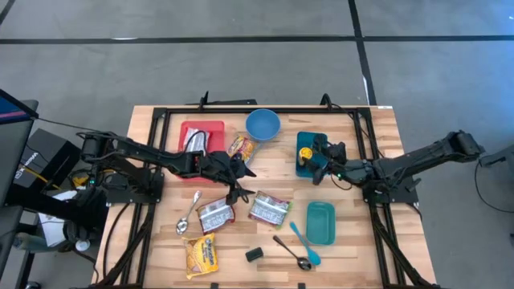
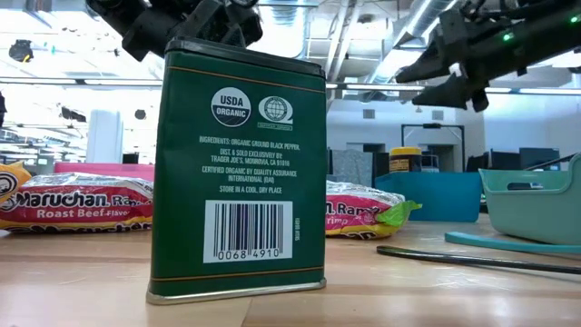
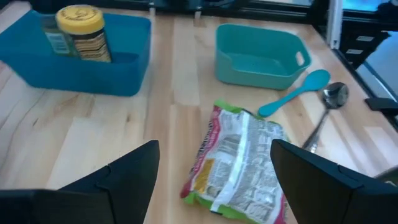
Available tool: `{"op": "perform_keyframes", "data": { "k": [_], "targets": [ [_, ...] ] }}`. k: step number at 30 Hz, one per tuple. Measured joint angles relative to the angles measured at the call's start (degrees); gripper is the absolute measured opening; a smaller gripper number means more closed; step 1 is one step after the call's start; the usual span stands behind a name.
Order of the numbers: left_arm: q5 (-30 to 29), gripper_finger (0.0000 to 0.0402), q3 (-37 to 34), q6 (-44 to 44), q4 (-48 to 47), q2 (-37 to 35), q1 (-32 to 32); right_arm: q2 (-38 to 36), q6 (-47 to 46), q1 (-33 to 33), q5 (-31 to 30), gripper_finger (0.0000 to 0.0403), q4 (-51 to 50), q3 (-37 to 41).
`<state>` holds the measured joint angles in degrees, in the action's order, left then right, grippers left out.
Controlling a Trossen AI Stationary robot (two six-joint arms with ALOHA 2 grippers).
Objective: Pick & Place Food Item
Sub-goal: Put the black seasoning can into the blue bin
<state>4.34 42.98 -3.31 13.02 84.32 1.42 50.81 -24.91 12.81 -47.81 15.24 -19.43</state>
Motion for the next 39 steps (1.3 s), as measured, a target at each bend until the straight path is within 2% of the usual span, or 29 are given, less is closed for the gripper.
{"op": "perform_keyframes", "data": {
  "k": [9,16,33,36,39],
  "targets": [
    [0.0,0.0301,0.1,0.0,-2.3,-4.2,2.8,0.1,1.5,2.2,0.0,0.0324,-0.1,0.0],
    [-0.3,0.0301,0.0,0.0,-2.8,-7.4,8.0,0.1,1.5,2.2,0.0,0.0324,-0.2,0.0],
    [-0.5,0.0301,0.0,1.0,10.3,-7.5,20.4,0.1,1.5,2.1,-0.1,0.0324,0.2,0.0],
    [-5.4,0.0301,0.0,3.1,13.0,-7.5,23.0,0.1,1.5,2.2,-0.2,0.0324,0.2,0.0],
    [-12.8,0.0301,0.0,6.4,15.4,-7.5,25.6,0.1,1.7,2.1,-0.2,0.0324,0.2,0.0]
  ]
}}
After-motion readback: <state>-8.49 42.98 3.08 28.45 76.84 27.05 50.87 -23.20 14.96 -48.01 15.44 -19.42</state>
